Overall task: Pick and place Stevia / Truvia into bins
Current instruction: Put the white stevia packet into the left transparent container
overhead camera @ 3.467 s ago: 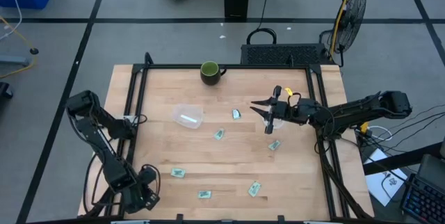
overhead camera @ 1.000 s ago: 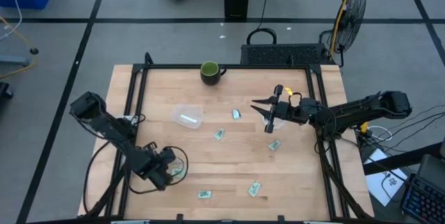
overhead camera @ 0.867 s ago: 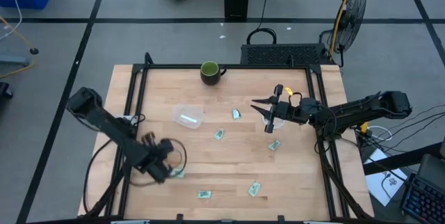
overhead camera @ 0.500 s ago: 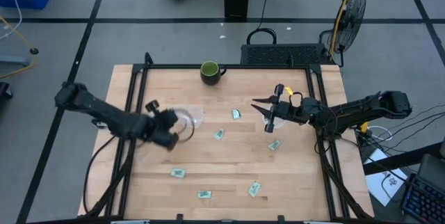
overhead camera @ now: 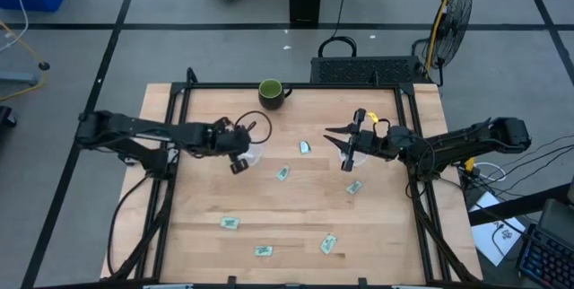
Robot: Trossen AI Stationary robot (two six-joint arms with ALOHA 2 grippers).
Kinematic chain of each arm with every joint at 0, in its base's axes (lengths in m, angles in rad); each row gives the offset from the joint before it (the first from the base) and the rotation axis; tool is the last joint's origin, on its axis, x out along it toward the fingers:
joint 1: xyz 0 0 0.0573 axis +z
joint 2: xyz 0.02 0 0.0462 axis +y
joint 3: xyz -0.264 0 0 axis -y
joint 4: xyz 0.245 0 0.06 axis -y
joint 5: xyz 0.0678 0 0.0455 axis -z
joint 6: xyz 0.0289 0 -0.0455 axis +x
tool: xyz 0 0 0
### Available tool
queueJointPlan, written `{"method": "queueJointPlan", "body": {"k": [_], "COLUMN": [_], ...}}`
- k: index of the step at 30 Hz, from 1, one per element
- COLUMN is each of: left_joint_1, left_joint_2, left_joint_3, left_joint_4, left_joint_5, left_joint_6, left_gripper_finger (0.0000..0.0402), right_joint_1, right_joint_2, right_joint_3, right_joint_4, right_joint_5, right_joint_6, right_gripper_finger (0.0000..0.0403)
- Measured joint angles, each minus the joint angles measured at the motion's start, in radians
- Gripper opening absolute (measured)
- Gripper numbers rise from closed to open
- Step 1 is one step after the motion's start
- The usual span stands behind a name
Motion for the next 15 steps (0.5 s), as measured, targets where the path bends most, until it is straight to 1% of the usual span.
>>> {"method": "queueJointPlan", "body": {"k": [6, 9, 13, 15], "left_joint_1": [0.021, 0.032, 0.042, 0.042], "left_joint_2": [0.120, 0.181, 0.229, 0.236], "left_joint_3": [0.000, 0.000, 0.000, 0.000], "left_joint_4": [0.005, 0.004, 0.013, 0.033], "left_joint_5": [0.003, 0.011, 0.072, 0.078], "left_joint_6": [0.003, -0.020, -0.033, -0.029], "left_gripper_finger": [0.0044, 0.0044, 0.0044, 0.0045], "right_joint_1": [0.000, 0.000, 0.000, 0.000], "right_joint_2": [0.000, 0.000, 0.000, 0.000], "right_joint_3": [0.000, 0.000, 0.000, 0.000], "right_joint_4": [-0.006, -0.022, -0.027, -0.028], "right_joint_5": [0.000, 0.000, -0.001, 0.000], "right_joint_6": [0.020, 0.020, 0.020, 0.020], "right_gripper_finger": [0.0075, 0.0075, 0.0075, 0.0075]}}
